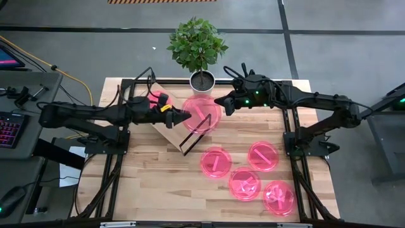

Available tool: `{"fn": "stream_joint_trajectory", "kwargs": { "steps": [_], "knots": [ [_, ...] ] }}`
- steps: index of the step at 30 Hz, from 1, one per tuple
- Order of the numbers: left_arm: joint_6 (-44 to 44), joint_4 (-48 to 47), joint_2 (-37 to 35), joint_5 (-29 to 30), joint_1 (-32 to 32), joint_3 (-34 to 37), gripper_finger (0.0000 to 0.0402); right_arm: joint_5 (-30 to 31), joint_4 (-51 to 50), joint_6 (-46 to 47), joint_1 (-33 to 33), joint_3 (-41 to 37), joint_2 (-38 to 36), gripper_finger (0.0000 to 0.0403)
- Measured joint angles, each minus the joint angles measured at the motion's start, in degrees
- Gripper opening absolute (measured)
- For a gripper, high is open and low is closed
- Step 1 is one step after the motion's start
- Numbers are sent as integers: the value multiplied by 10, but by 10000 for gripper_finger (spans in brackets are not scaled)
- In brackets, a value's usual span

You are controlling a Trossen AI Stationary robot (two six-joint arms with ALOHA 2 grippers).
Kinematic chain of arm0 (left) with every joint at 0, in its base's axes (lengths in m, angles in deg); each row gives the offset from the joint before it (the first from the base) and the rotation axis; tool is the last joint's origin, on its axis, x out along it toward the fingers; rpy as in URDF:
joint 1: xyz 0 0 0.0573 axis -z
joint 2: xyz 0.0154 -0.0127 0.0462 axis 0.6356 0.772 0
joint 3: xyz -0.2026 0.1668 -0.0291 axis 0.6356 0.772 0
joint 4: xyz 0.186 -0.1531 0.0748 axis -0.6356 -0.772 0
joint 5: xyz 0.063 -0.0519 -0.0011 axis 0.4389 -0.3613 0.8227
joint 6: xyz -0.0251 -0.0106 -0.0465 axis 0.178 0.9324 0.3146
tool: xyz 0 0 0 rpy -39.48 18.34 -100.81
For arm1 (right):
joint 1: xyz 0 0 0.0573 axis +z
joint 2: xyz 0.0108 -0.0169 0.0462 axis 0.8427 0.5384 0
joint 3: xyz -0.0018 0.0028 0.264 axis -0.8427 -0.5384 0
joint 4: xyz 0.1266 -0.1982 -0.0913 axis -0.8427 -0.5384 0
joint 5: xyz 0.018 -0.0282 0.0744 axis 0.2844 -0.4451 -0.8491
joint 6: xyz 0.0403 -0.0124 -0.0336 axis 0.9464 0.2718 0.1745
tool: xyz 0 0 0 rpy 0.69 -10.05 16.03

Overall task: Place and stack plates onto a shelf
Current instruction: Stack the pink plate on top of the pink plate on the shelf

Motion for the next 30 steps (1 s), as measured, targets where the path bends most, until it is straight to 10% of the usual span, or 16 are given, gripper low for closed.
{"fn": "stream_joint_trajectory", "kwargs": {
  "steps": [10, 21, 30],
  "knots": [
    [5, -5, 1, 3, -15, 0, 17, -28, 16, 3, 0, 0, -2, 0],
    [-10, -206, -135, 43, -58, 0, 3, 12, -91, -13, -29, 0, -111, 0],
    [144, -501, -213, 311, 10, 0, 1, 128, -192, 15, -3, 0, -188, 0]
  ]
}}
